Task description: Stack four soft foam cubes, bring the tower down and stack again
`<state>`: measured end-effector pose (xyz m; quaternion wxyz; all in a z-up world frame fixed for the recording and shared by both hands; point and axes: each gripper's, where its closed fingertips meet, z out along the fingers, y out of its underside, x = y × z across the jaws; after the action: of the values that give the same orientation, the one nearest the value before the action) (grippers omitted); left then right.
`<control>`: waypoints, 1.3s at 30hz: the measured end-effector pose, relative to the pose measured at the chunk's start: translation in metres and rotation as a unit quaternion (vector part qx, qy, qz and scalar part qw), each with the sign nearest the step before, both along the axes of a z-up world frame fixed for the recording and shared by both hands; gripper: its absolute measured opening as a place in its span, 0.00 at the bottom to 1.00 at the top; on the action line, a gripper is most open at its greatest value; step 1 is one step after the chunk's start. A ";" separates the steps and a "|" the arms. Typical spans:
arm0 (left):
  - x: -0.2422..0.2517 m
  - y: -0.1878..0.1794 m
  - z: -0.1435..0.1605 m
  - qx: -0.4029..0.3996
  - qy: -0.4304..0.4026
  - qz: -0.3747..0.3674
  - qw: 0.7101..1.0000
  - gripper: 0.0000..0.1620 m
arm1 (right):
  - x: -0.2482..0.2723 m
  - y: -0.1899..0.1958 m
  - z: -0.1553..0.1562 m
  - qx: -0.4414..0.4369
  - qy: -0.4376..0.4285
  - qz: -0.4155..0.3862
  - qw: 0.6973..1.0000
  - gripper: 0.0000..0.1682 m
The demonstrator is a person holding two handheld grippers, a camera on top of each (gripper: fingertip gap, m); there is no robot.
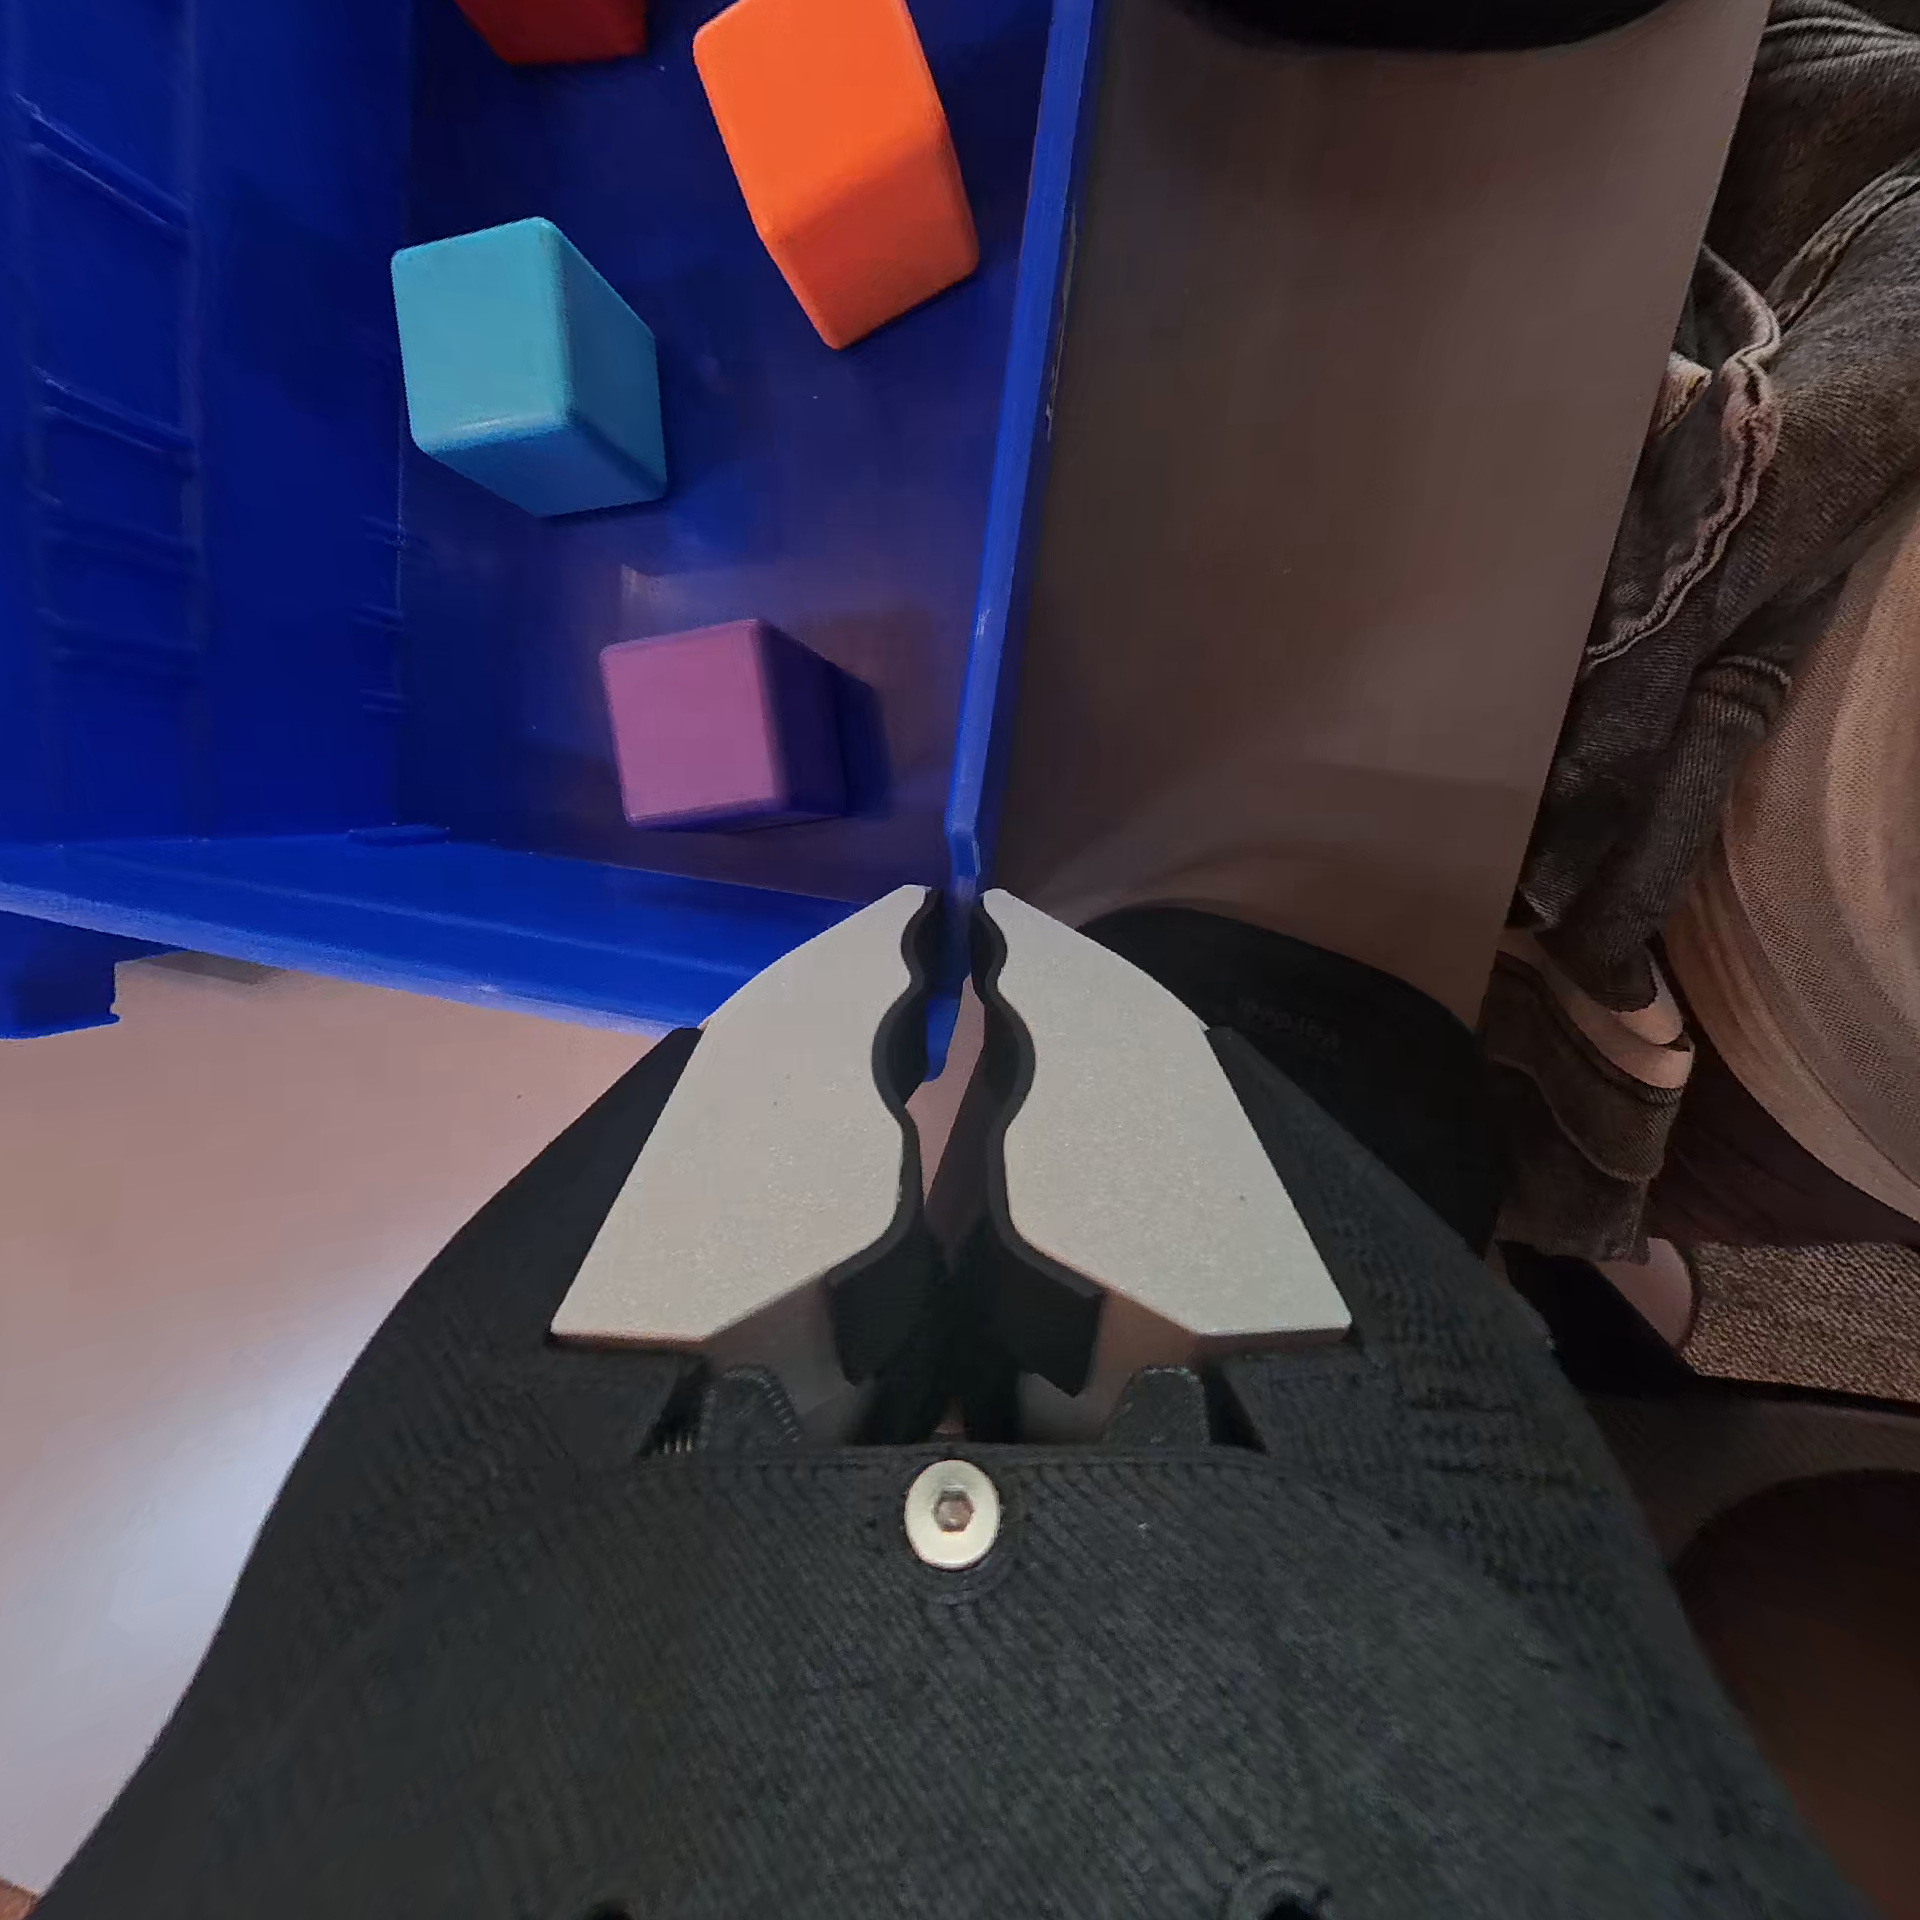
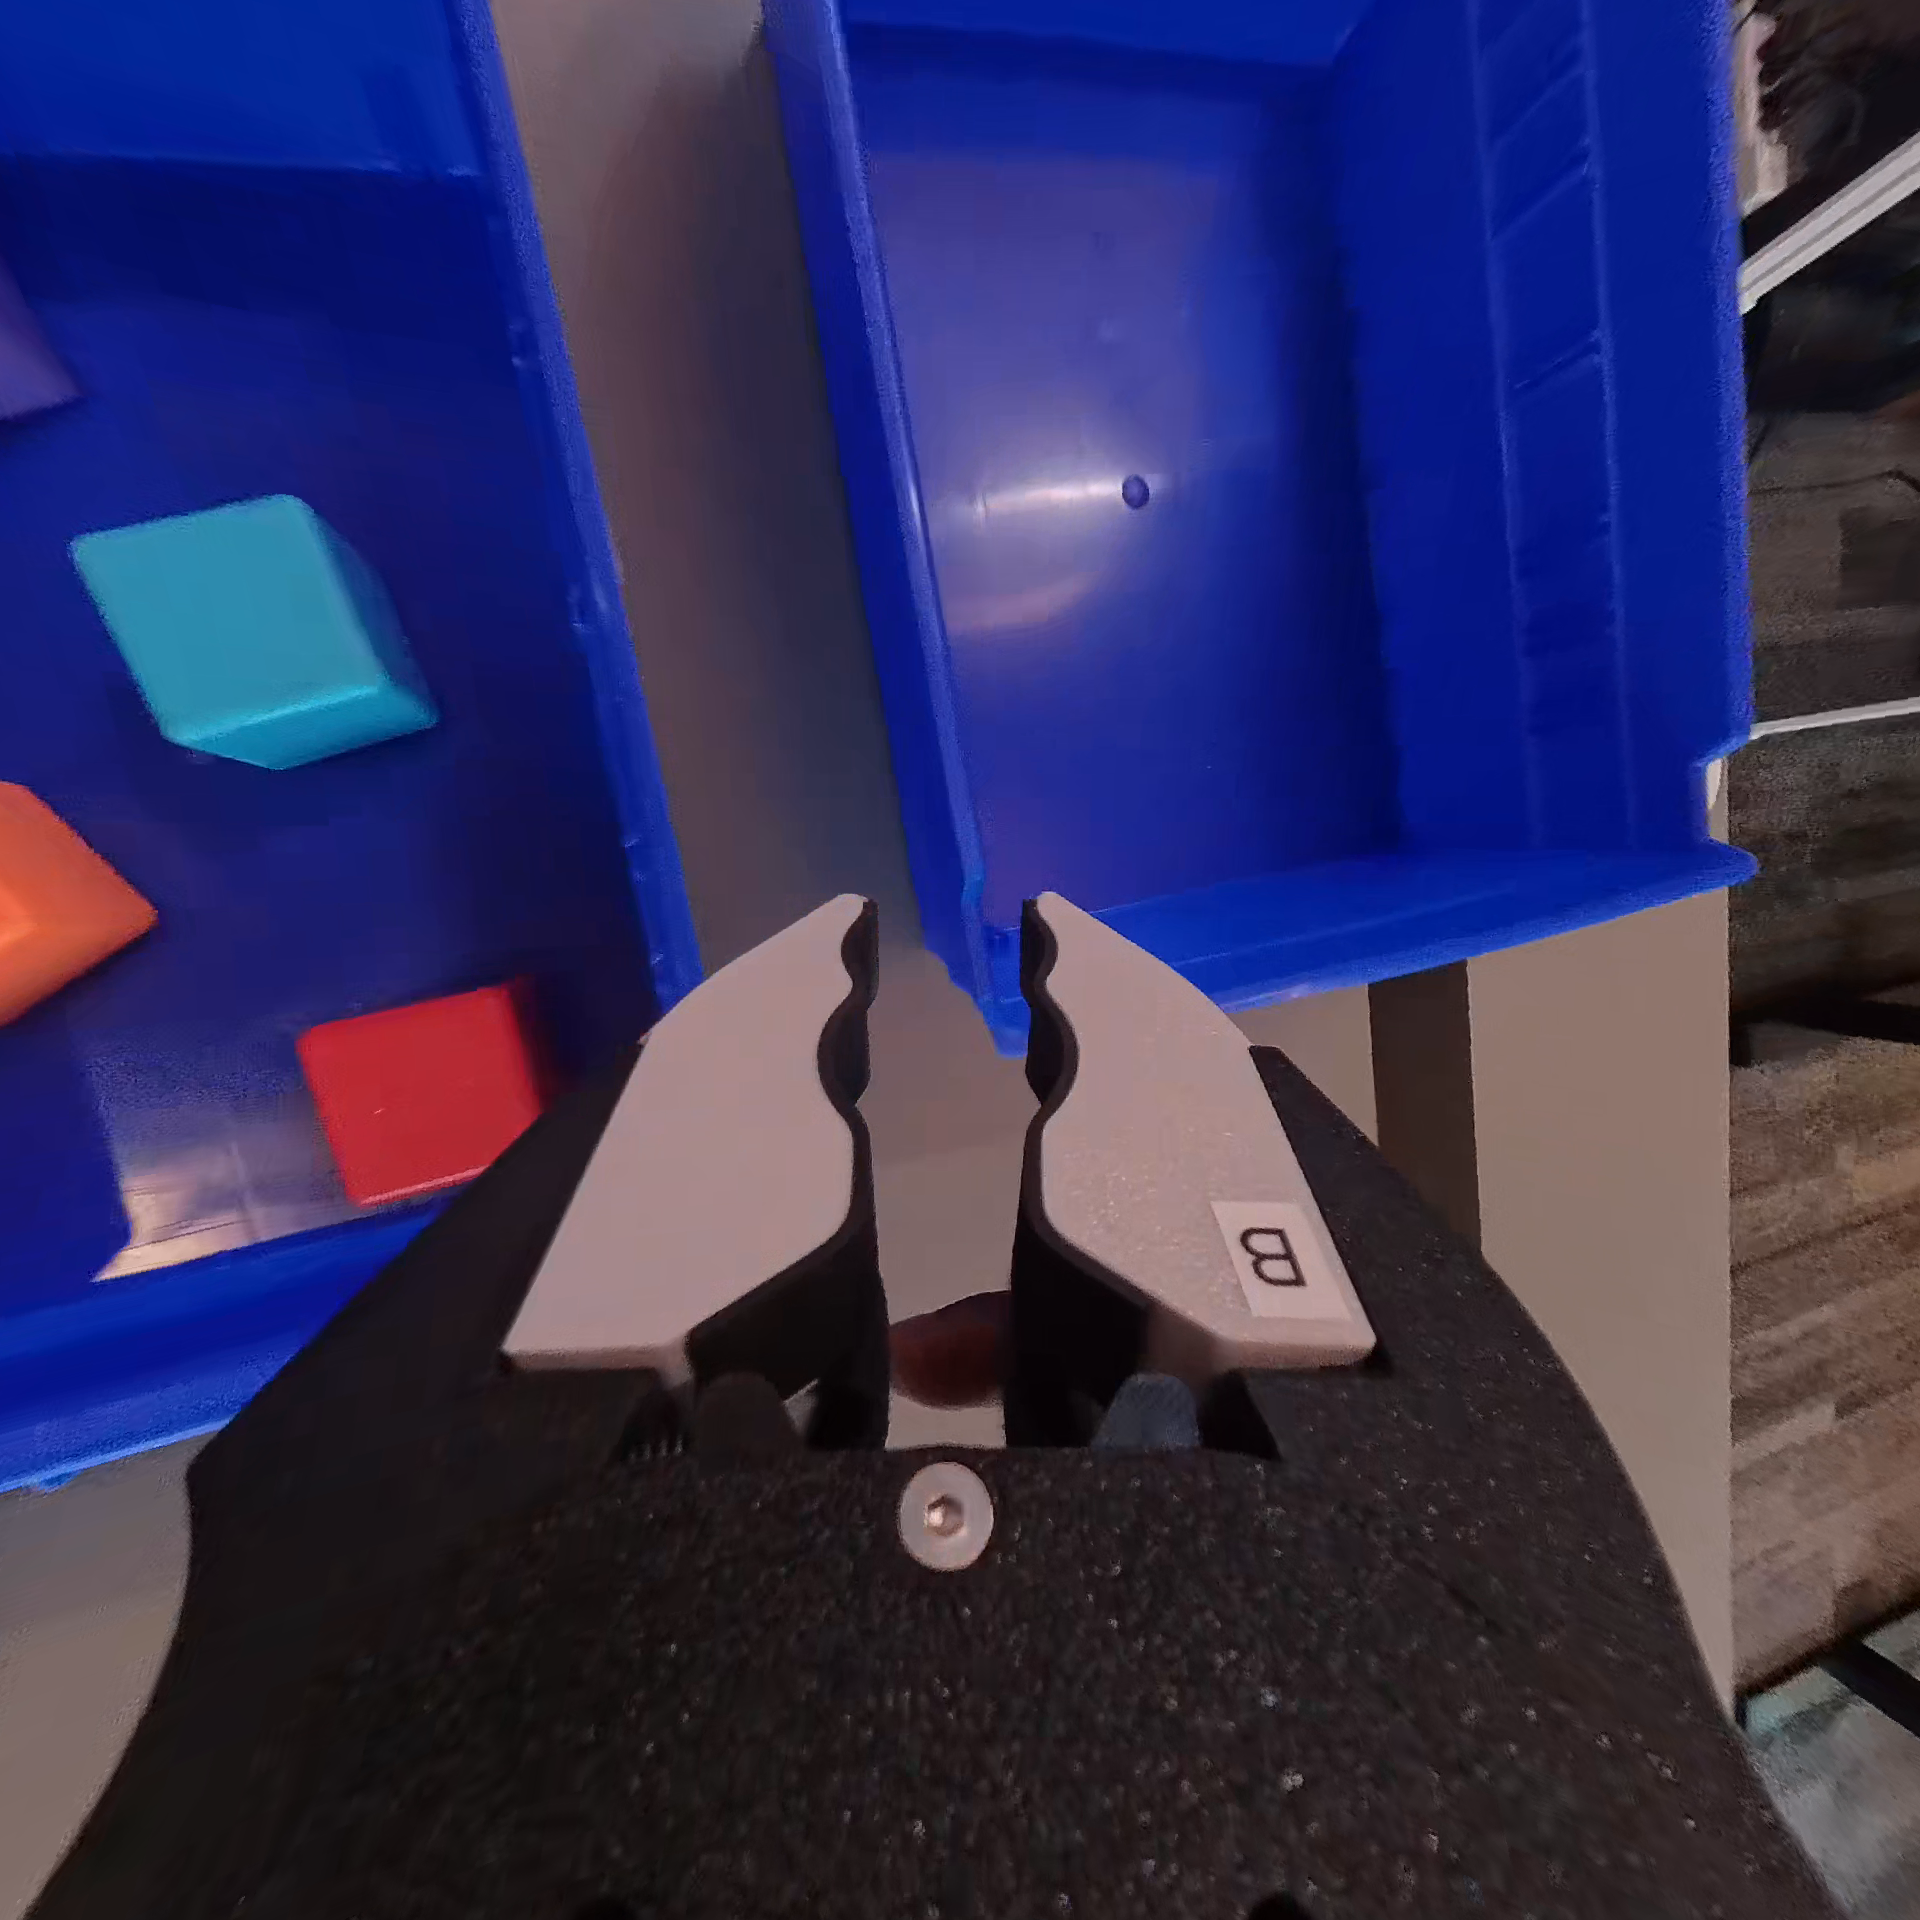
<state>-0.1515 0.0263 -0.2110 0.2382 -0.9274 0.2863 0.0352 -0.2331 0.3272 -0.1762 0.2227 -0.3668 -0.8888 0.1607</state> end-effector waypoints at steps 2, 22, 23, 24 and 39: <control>0.000 0.000 0.000 0.004 0.004 0.002 1.000 0.03 | -0.004 0.006 -0.015 0.032 -0.031 -0.007 0.999 0.15; -0.131 -0.061 0.003 -0.013 0.106 0.025 0.994 0.07 | 0.099 0.095 -0.032 0.056 -0.069 -0.154 0.984 0.05; -0.144 -0.064 0.003 -0.015 0.114 0.024 0.993 0.08 | 0.110 0.101 -0.032 0.057 -0.069 -0.159 0.983 0.05; -0.157 -0.066 0.004 -0.013 0.125 0.015 0.992 0.08 | 0.121 0.106 -0.032 0.058 -0.069 -0.166 0.982 0.05; -0.180 -0.042 0.096 0.217 0.018 0.243 0.945 0.55 | 0.169 0.095 0.020 -0.142 0.062 -0.354 0.922 0.42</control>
<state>-0.3314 -0.0157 -0.1155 0.4130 -0.8937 0.0420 0.1699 -0.0642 0.4227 -0.1565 0.2654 -0.6749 -0.6530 0.2183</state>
